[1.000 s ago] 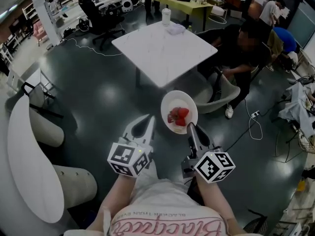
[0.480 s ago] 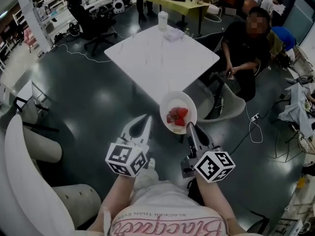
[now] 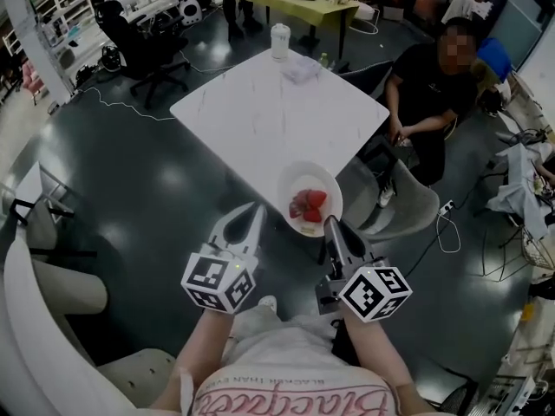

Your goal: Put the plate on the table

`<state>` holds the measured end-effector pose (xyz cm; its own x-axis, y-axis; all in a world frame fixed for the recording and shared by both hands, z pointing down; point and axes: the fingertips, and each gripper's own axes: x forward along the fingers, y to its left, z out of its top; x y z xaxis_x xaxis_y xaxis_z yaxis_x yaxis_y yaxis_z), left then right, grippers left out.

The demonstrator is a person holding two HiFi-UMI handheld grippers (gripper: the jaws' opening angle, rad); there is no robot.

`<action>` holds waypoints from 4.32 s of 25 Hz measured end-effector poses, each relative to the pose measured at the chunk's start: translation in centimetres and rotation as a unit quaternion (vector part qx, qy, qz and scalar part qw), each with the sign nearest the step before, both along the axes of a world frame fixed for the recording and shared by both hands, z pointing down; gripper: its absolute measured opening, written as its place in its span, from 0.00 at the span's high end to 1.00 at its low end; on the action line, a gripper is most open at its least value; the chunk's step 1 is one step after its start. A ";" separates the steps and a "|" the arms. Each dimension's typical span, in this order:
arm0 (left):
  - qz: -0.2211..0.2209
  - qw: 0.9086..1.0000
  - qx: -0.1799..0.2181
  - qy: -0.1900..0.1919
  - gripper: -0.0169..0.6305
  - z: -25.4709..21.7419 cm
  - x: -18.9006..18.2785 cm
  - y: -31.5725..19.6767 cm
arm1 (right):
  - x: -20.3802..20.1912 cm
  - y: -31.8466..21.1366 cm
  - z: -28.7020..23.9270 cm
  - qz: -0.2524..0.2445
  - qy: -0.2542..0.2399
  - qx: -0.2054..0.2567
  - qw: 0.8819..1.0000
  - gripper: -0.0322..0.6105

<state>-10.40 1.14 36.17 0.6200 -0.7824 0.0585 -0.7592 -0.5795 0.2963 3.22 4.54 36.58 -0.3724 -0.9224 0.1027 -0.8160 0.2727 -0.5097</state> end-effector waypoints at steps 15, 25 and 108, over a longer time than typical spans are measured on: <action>0.001 1.000 -0.014 -0.002 0.97 2.3 0.0 -9.2 | -0.2 -9.4 2.8 -0.011 0.013 -0.027 0.999 0.94; -0.005 0.999 -0.018 -0.028 0.97 2.6 3.1 -19.1 | 3.1 -19.9 4.0 -0.019 -0.025 -0.039 0.999 0.94; -0.010 0.995 -0.053 -0.083 0.97 10.9 6.3 -47.6 | 7.8 -52.1 13.3 -0.027 0.188 -0.080 0.979 0.94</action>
<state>-4.12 -46.50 47.04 0.5801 -0.7781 0.2409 -0.8133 -0.5369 0.2242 11.01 -47.55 49.91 -0.3281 -0.8637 0.3826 -0.9408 0.2620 -0.2151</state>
